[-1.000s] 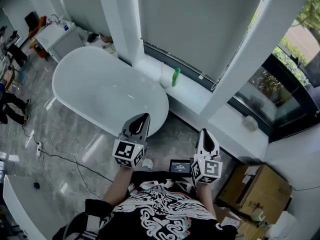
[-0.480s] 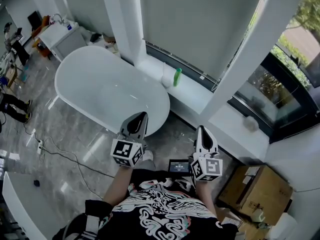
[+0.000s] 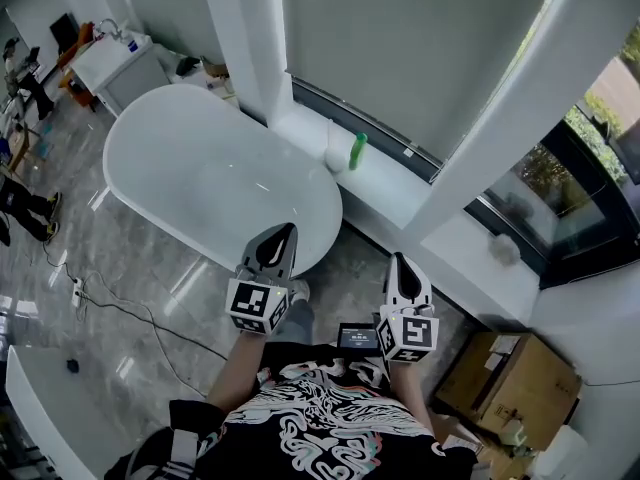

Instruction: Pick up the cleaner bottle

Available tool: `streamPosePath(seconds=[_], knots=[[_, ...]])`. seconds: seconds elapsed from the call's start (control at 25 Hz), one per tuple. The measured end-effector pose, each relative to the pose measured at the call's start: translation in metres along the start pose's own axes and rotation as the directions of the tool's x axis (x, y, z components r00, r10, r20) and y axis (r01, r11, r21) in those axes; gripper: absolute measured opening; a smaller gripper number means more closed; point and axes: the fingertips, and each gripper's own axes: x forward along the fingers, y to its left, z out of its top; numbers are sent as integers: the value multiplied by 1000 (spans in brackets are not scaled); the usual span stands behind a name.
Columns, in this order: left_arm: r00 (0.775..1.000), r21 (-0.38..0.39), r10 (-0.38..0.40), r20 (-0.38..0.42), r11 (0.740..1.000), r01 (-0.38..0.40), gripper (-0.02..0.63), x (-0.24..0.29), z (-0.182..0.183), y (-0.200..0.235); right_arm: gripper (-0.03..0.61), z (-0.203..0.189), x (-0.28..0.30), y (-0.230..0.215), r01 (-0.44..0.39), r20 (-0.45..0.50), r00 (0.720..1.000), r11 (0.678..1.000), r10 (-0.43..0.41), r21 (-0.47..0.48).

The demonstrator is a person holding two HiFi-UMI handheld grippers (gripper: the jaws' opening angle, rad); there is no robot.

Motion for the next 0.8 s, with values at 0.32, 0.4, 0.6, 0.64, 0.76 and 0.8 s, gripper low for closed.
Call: streamPosePath(seconds=[0.32,0.4,0.6,0.64,0.76,0.8], knots=[[999,-7,-34,2,999,34,18,75,7,54,28,7,84,-10,48,-23,999,999,-48,-6],[999,-10,-39,6,999,39,18,95,10,74,28,11,111,-7,53,-26,998,999,-53,-12],[999,-18,-47,13,999,47,18,136,15,121,28,15,170,0,75,-45,996,995,-78,-59],[999,-21,-51,13,998,52,18,143,15,128,28,14,178,0,82,-50,995,995,-86,-65],[997,-18,-75,15,997,75,18,157,18,144,28,14,198,2,106,-60,992,992,-111,-69],[997,-13,-81,17,997,81,18,163,20,150,28,15,205,3,114,-61,991,991,-119,-73]])
